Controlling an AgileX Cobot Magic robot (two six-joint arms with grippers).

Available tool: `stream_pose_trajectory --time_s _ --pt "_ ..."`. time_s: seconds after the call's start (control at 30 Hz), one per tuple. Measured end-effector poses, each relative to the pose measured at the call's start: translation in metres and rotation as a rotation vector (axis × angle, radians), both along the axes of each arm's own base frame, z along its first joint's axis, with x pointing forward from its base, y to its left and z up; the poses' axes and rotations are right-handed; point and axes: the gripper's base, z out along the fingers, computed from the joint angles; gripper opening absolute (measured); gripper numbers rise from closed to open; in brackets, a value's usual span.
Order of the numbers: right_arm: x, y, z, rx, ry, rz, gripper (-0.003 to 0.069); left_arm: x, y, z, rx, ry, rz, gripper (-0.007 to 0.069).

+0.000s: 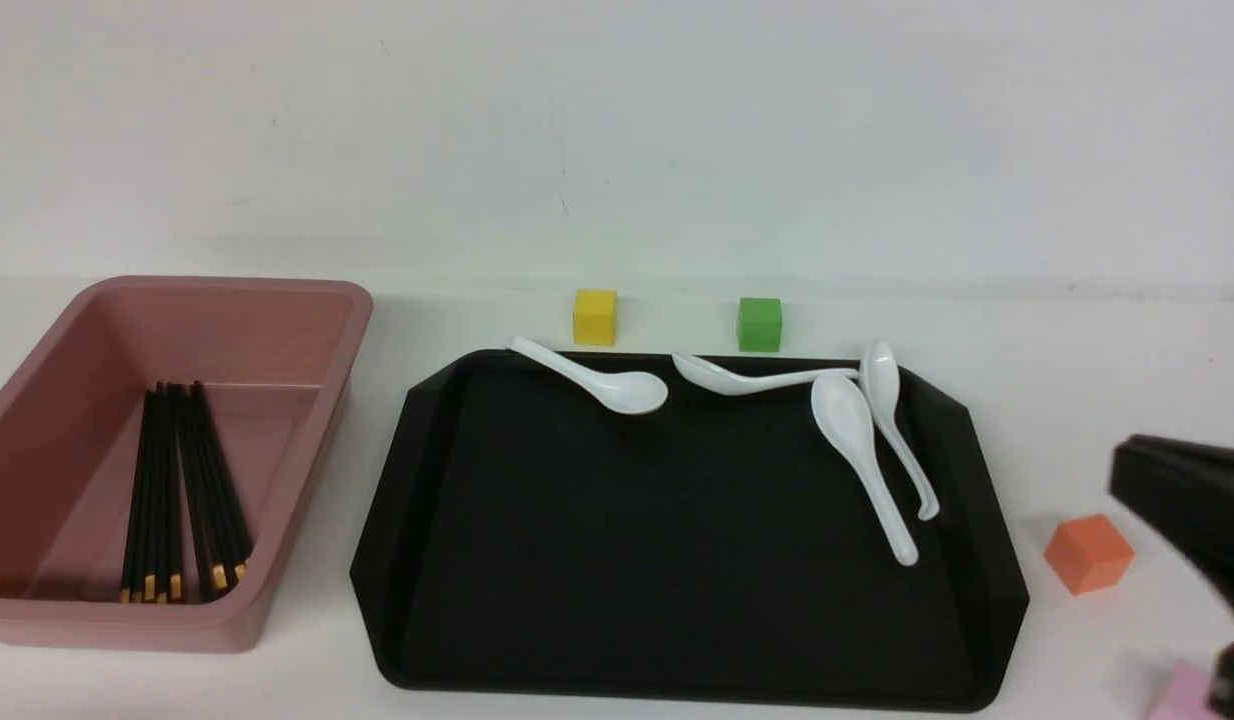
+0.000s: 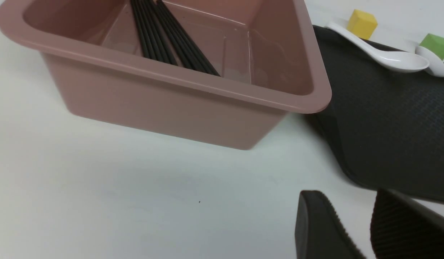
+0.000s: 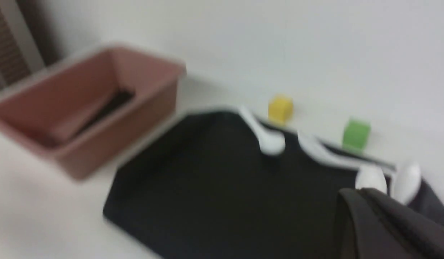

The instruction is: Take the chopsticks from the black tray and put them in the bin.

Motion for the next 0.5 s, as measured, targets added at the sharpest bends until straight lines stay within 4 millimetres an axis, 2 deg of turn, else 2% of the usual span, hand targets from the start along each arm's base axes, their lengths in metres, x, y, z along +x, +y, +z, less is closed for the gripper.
stream_pose_trajectory --time_s 0.2,0.5 --pt "0.0 -0.001 -0.015 0.073 -0.111 -0.009 0.0008 0.0 0.0 0.0 0.0 0.0 0.0 0.0239" --pt "-0.002 -0.002 -0.037 0.046 -0.073 -0.009 0.0015 0.0 0.0 0.0 0.0 0.0 0.0 0.0239"
